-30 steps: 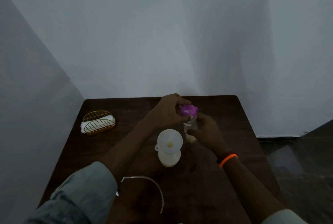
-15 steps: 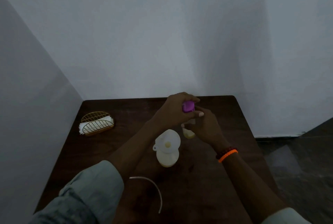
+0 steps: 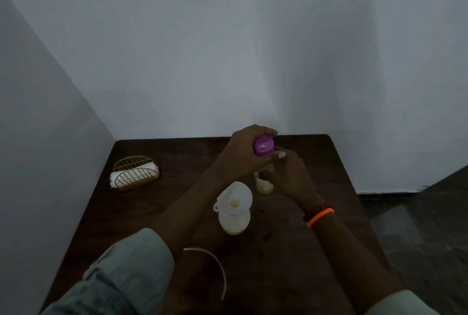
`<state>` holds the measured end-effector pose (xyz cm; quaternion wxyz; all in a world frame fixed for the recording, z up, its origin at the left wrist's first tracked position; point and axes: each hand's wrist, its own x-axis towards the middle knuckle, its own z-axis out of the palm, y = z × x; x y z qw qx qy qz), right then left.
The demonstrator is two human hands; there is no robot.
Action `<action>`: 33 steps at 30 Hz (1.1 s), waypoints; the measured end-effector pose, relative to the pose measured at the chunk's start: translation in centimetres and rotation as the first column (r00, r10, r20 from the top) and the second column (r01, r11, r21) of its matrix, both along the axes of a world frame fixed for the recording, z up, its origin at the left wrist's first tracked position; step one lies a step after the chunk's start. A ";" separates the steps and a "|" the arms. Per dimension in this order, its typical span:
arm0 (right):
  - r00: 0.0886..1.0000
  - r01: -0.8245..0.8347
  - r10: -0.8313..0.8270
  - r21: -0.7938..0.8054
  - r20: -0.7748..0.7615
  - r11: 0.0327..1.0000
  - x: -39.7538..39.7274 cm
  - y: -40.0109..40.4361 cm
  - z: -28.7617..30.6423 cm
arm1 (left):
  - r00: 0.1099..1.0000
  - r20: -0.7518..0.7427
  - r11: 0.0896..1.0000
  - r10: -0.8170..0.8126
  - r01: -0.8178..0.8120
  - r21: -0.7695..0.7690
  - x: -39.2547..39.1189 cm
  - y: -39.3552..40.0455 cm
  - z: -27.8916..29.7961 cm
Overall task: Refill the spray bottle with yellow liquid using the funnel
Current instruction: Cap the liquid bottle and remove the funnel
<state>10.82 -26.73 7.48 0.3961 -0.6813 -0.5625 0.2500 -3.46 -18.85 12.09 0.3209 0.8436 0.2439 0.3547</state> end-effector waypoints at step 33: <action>0.993 0.013 -0.026 0.107 0.118 0.994 -0.6 1.8 1.6 | 0.904 0.155 0.917 0.399 -0.399 -0.033 -1.4 -1.2 0.7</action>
